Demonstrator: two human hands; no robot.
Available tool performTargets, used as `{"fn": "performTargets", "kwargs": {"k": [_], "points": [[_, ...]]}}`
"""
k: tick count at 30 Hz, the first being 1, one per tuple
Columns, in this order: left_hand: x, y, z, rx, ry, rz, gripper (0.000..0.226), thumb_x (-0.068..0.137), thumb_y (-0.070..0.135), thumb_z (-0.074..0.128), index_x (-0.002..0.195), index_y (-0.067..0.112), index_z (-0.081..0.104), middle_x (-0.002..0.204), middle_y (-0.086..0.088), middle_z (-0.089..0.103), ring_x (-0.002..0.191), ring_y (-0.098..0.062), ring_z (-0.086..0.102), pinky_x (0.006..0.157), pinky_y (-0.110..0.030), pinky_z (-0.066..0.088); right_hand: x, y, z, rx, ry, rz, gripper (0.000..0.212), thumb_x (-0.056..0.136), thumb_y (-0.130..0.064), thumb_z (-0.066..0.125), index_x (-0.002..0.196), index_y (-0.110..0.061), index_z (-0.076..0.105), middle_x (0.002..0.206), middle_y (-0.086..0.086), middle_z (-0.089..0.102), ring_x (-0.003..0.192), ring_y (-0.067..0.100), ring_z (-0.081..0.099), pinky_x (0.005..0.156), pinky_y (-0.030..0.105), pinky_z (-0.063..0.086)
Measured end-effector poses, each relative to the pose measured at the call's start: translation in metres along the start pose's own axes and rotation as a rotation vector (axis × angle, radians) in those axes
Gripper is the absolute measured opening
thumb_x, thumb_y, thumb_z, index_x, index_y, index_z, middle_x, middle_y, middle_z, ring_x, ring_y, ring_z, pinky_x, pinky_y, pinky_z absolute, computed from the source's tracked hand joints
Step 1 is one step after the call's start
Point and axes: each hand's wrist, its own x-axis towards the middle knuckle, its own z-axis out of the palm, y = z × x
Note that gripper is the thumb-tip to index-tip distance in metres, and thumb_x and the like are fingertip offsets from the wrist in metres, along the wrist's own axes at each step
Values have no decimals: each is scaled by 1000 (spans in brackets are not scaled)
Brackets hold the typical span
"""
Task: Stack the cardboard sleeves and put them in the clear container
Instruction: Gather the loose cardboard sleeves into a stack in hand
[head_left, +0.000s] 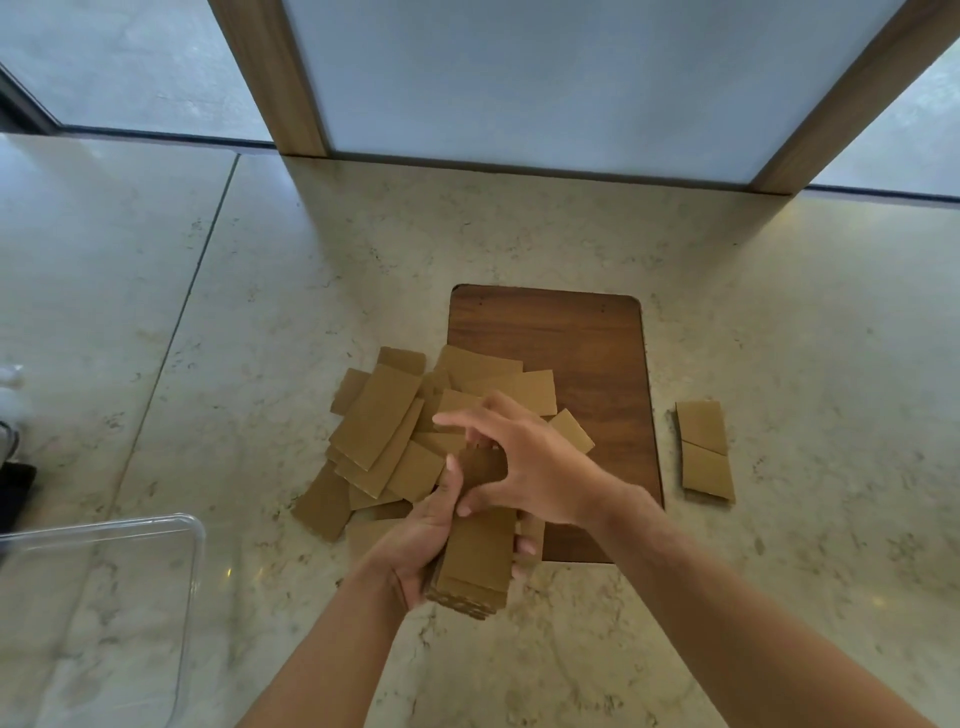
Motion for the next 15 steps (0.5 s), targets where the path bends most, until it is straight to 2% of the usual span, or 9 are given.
{"fn": "performTargets", "kwargs": {"k": [3,5,6,7,8,9,11,13,15], "points": [[3,-4,-1,-81,-1,75,83,80,71,66,134,8,70,94,-26,70,73,-35,72,65,-43,64,-14,10,21,92,113,68,80,79,-56,81,148,-46,42,120,-22,43,116,-7,47,96,11,43],[4,-6,-2,-218,-16,165,64,86,55,72,141,23,66,100,-23,68,78,-33,69,71,-47,62,-24,26,33,118,409,232,56,90,-55,70,140,-34,56,123,-14,49,118,4,53,101,24,48],[4,-7,-3,-291,-15,203,57,88,48,73,142,30,64,104,-22,67,82,-33,67,73,-49,61,-28,36,36,90,599,381,46,95,-49,65,134,-27,62,121,-9,51,119,15,56,101,32,49],[4,-8,-5,-340,1,239,52,89,44,75,138,32,66,106,-21,66,86,-33,67,73,-50,60,-32,45,37,35,733,568,45,97,-48,62,133,-22,63,121,-4,51,120,24,54,101,37,47],[4,-8,-7,-364,32,264,47,87,43,78,132,30,68,107,-21,67,88,-33,68,73,-50,59,-34,52,37,-36,753,750,53,95,-53,60,138,-21,59,124,1,50,123,29,51,104,41,44],[4,-9,-10,-380,65,278,42,86,43,80,124,28,71,109,-21,69,90,-33,69,73,-50,59,-36,57,38,-132,682,879,69,91,-62,62,145,-21,51,130,6,47,126,30,46,107,44,41],[4,-9,-14,-414,113,284,34,90,45,77,118,27,71,112,-22,70,90,-33,70,72,-49,59,-36,63,43,-276,510,934,96,78,-75,69,151,-22,39,140,8,40,129,31,40,110,45,37],[4,-7,-14,-438,121,277,33,95,47,69,122,28,71,110,-20,69,89,-31,70,70,-47,60,-34,68,43,-263,504,892,96,69,-70,81,144,-23,44,139,6,41,126,30,41,107,44,39],[5,-5,-13,-468,125,274,34,96,48,68,123,28,71,108,-19,69,89,-31,70,72,-48,60,-33,72,33,-119,608,868,75,70,-52,91,126,-24,51,130,2,49,112,21,48,96,32,44]]}}
